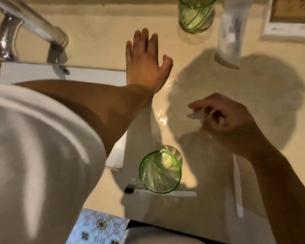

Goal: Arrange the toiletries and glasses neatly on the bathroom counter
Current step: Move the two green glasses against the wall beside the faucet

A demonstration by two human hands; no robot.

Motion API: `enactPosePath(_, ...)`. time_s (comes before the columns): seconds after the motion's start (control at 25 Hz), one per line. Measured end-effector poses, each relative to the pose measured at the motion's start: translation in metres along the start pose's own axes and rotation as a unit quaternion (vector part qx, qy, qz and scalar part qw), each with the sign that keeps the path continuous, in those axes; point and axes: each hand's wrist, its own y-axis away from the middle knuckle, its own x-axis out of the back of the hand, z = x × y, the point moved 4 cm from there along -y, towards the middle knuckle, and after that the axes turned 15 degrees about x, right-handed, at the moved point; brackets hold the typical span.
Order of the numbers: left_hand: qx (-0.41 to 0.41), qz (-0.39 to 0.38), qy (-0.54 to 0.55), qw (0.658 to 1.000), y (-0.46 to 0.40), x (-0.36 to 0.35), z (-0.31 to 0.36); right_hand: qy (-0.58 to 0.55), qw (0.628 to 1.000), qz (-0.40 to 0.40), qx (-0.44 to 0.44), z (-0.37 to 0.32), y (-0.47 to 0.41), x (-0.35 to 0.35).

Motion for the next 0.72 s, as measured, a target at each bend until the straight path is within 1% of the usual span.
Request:
enactPosePath(0.08, 0.001, 0.001, -0.003, 1.0, 0.0, 0.001, -0.001, -0.015, 0.989, -0.14, 0.056, -0.015, 0.022, -0.023)
enactPosePath(0.12, 0.002, -0.001, -0.001, 1.0, 0.0, 0.001, 0.0, -0.027, 0.98, -0.188, 0.067, -0.021, 0.033, -0.032)
enactPosePath(0.2, 0.005, -0.005, -0.002, 1.0, 0.001, 0.001, 0.001, -0.039, 0.964, -0.249, 0.084, -0.027, 0.046, -0.049)
enactPosePath(0.28, 0.01, -0.001, 0.0, 1.0, 0.0, 0.002, 0.002, -0.027, 0.954, -0.283, 0.094, -0.025, 0.053, -0.061)
enactPosePath(0.36, 0.012, -0.002, 0.002, 1.0, 0.001, 0.001, 0.0, -0.016, 0.951, -0.295, 0.094, -0.023, 0.053, -0.071)
enactPosePath(0.56, 0.017, -0.008, 0.01, 1.0, -0.001, 0.002, 0.001, 0.019, 0.949, -0.269, 0.162, -0.023, 0.045, -0.079)
enactPosePath(0.64, 0.013, -0.007, 0.019, 1.0, 0.002, 0.0, 0.001, 0.013, 0.962, -0.236, 0.136, -0.017, 0.044, -0.068)
enactPosePath(0.72, 0.008, 0.003, 0.025, 1.0, 0.001, -0.001, 0.0, -0.006, 0.981, -0.174, 0.09, -0.01, 0.035, -0.046)
